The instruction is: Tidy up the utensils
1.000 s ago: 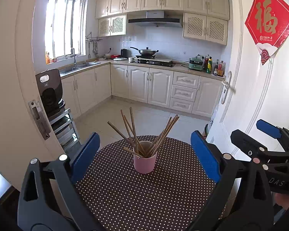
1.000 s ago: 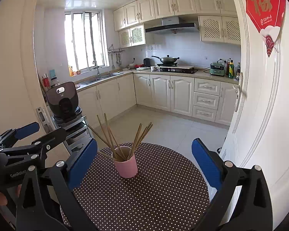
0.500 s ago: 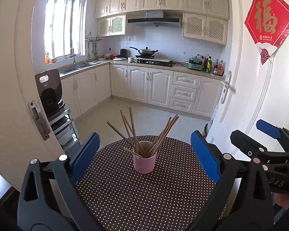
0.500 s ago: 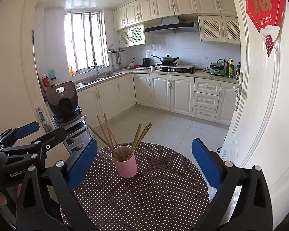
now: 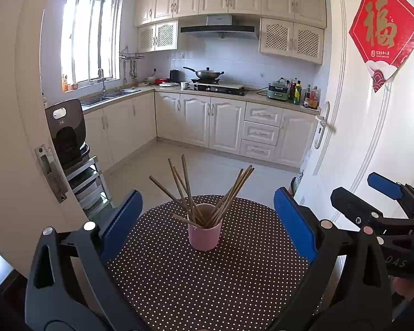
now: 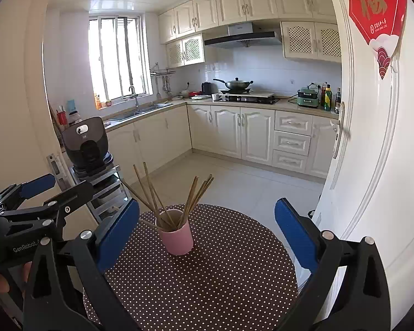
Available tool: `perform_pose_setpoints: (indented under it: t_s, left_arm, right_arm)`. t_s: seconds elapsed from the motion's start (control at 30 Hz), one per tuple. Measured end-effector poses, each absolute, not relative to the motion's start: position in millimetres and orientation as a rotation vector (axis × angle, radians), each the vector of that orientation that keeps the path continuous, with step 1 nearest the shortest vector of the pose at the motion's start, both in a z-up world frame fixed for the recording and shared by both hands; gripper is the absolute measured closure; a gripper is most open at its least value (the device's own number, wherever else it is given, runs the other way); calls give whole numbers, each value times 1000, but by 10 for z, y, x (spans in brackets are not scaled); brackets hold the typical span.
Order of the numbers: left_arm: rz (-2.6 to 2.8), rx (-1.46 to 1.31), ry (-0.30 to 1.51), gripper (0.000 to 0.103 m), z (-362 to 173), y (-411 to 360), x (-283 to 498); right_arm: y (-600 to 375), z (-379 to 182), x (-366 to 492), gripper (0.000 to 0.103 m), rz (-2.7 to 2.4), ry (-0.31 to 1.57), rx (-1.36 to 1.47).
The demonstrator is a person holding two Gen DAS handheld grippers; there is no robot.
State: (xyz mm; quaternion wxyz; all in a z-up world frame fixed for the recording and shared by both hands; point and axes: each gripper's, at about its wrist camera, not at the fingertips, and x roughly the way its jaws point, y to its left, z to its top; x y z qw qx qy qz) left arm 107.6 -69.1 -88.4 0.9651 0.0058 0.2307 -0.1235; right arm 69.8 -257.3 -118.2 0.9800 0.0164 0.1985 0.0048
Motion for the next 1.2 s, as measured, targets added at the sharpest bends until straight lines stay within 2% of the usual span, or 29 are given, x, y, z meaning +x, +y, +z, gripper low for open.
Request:
perform_pose_setpoints:
  t_s: [1.2]
  left_arm:
    - [-183, -7, 555, 8, -1233, -619, 1760]
  right_arm:
    - [-2664, -1437, 1385, 8, 30, 507, 36]
